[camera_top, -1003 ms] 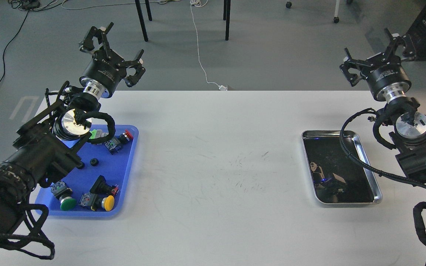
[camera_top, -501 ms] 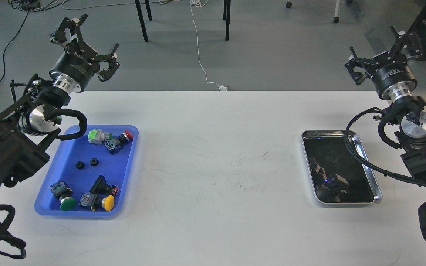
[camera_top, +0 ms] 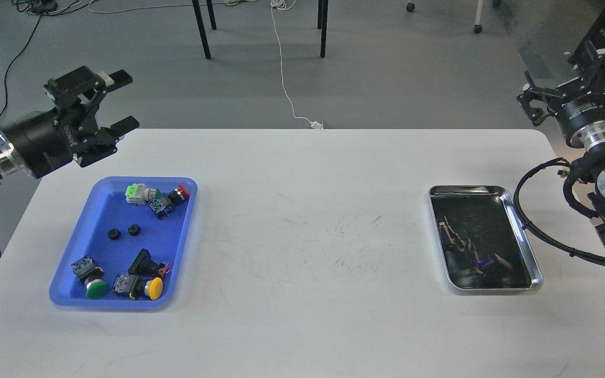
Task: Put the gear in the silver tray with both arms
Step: 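Lower the left gripper toward the black gear in the blue tray, then grasp the small black gear in the blue tray with the left gripper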
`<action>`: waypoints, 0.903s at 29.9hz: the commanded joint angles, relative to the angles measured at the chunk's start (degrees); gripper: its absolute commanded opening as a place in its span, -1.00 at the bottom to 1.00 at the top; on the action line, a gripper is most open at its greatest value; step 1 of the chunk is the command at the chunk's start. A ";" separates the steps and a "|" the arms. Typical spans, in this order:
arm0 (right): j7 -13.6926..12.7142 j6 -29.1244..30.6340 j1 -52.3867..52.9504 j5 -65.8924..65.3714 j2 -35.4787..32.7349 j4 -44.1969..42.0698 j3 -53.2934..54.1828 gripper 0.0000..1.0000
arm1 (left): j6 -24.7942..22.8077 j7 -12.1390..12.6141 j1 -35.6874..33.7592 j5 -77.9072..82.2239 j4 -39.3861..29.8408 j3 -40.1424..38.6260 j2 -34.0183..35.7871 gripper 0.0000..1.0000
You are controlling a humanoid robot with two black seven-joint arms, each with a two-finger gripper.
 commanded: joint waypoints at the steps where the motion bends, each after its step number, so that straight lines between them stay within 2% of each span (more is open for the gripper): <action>1: 0.03 0.00 0.01 0.00 0.48 0.05 -0.09 0.99 | 1.99 -2.00 0.80 14.75 -1.11 0.03 2.00 0.94; 6: 0.03 0.00 0.01 -0.08 0.48 1.28 -0.09 0.99 | 7.87 -3.41 2.12 33.38 -1.02 2.40 2.62 0.91; 10: 0.03 0.00 0.01 -0.08 0.21 2.34 -0.09 0.99 | 15.60 -3.41 2.47 49.20 -0.49 8.19 2.44 0.87; 12: 0.03 0.00 0.01 -0.17 0.13 2.51 -0.09 0.99 | 20.96 -3.32 2.47 57.55 -0.14 12.32 2.35 0.81; 15: 0.03 0.00 0.01 -0.17 0.13 2.95 -0.09 0.99 | 26.42 -3.14 2.47 66.53 2.57 17.16 1.83 0.71; 21: 0.03 0.00 0.01 -0.17 0.30 3.04 -0.27 0.99 | 28.19 -3.23 2.38 69.89 8.11 20.51 -0.54 0.53; 27: 0.03 0.00 0.10 -0.17 0.57 3.04 -1.41 0.99 | 28.28 -3.41 2.12 69.98 17.51 22.44 -5.73 0.38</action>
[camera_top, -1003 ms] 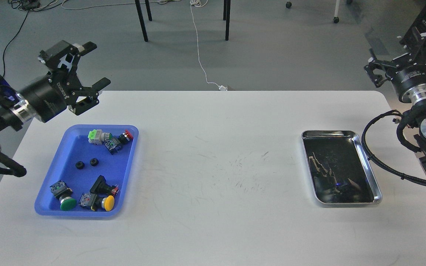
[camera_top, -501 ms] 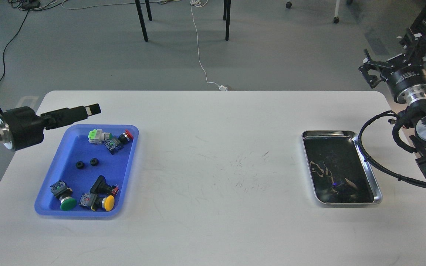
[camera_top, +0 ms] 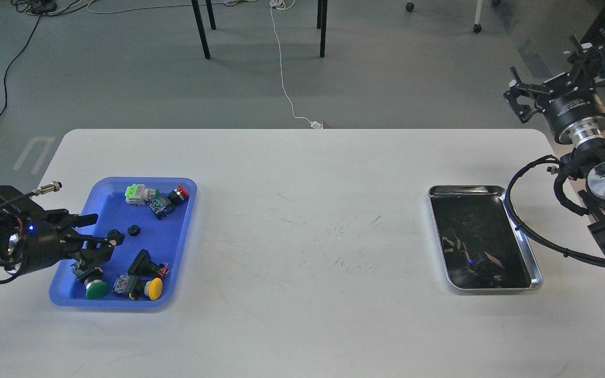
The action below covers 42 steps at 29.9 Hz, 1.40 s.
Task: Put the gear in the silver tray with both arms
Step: 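Grasp the small black gear in the blue tray with the left gripper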
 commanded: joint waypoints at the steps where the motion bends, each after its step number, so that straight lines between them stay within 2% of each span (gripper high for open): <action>1: -0.01 0.00 0.01 0.00 0.18 0.00 -0.17 0.99 | 0.06 -0.09 -0.19 0.02 5.07 1.07 -2.83 0.36; 5: -0.01 0.00 -0.07 0.00 0.35 -0.09 -0.34 0.99 | 0.06 -0.09 -0.28 0.02 9.46 2.73 -5.46 0.12; 8: -0.01 0.00 -0.07 0.00 0.35 -0.09 -0.34 0.99 | 0.49 -0.17 -0.63 -0.07 12.46 3.35 -6.87 0.05; 18: -0.01 0.00 -0.07 0.00 0.35 -0.09 -0.43 0.99 | 0.85 -0.26 -1.51 -0.77 12.82 3.27 -7.40 0.03; 26: -0.01 0.00 -0.07 0.00 0.35 -0.09 -0.43 0.99 | 1.02 -0.44 -1.60 -0.77 12.82 3.18 -7.93 -0.19; 30: -0.01 0.00 -0.07 0.00 0.35 0.00 -0.43 0.99 | 1.63 -1.93 -1.77 -0.77 12.73 3.18 -7.93 -0.19; 42: -0.01 0.00 -0.07 0.00 0.35 -0.09 -0.43 0.99 | 1.37 -1.84 -2.13 -1.57 13.08 3.53 -8.28 -0.19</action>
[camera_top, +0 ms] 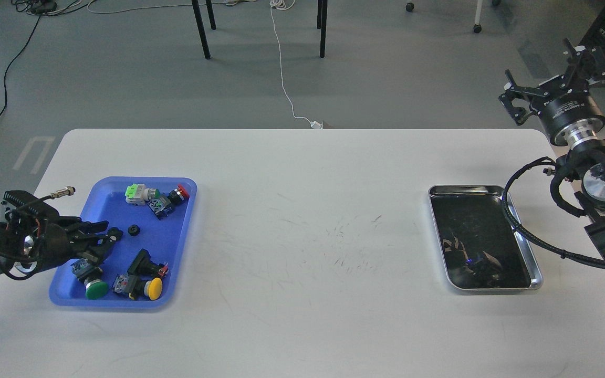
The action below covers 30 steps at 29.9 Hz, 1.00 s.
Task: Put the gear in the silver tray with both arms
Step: 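Grasp the small black gear in the blue tray with the left gripper, then lift the gear and carry it toward the table center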
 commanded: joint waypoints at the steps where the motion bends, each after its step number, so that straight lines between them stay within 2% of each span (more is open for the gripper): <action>1: 0.00 0.00 0.00 0.00 0.00 -0.01 0.00 0.99 | -0.15 0.08 0.11 0.06 0.05 0.13 -0.30 -0.22; 12: 0.00 0.00 0.18 0.00 0.00 -0.01 0.00 0.99 | -0.06 0.26 -0.24 -0.03 0.05 -0.04 -0.30 -0.72; 15: 0.00 0.00 0.27 0.00 -0.62 0.08 0.00 0.99 | -0.41 -0.35 -1.55 -1.69 -1.09 -0.84 0.14 -0.71; 18: 0.00 0.00 0.00 0.00 -1.23 3.14 0.09 0.99 | -0.76 -2.87 -4.54 -7.74 -2.06 -0.13 2.76 -0.71; 22: 0.00 0.00 -0.35 0.00 -5.36 6.76 0.00 0.99 | -2.78 -2.87 -7.43 -10.40 -2.76 -0.40 8.13 -0.71; 30: 0.00 0.00 -0.26 0.00 -6.16 6.76 0.09 0.99 | -7.00 -2.87 -17.81 -10.49 -11.72 -0.31 6.83 -0.70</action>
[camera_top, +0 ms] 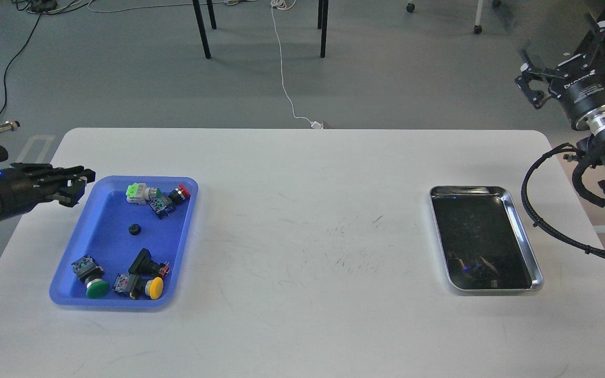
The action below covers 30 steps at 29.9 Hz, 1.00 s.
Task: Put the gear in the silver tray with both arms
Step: 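Lift the gear and carry it toward the table center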
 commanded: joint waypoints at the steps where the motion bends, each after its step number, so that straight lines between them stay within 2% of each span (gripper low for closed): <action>1: 0.01 0.00 0.10 0.00 -0.34 0.32 0.17 0.99 | -0.83 0.01 -3.25 0.35 -3.56 0.14 -2.30 -0.68; 7: 0.01 0.00 0.19 0.00 -1.74 0.49 0.17 0.99 | -1.53 0.01 -6.32 8.69 -5.50 0.41 -13.81 -0.67; 12: 0.01 0.00 0.10 0.00 -2.19 0.58 0.17 0.99 | -5.75 0.41 -8.25 12.31 -6.91 0.41 -25.58 -0.68; 16: 0.01 0.00 0.10 0.00 -2.19 0.58 0.08 0.99 | -9.70 3.48 -8.79 13.36 -6.65 1.63 -35.43 -0.68; 21: 0.01 0.00 0.28 0.00 -2.19 0.76 0.17 0.99 | -10.06 6.30 -8.35 16.34 -6.12 7.60 -44.40 -0.68; 24: 0.01 0.00 0.36 0.00 -2.19 0.67 0.17 0.99 | -10.06 8.50 -8.17 17.05 -2.97 10.42 -49.67 -0.67; 27: 0.01 0.00 0.54 0.00 -2.19 0.67 0.25 0.99 | -10.06 8.59 -7.91 17.05 3.36 10.78 -54.60 -0.66; 30: 0.01 0.00 0.80 0.00 -2.27 0.67 0.25 0.99 | -10.06 8.50 -7.73 17.14 5.04 10.87 -55.58 -0.66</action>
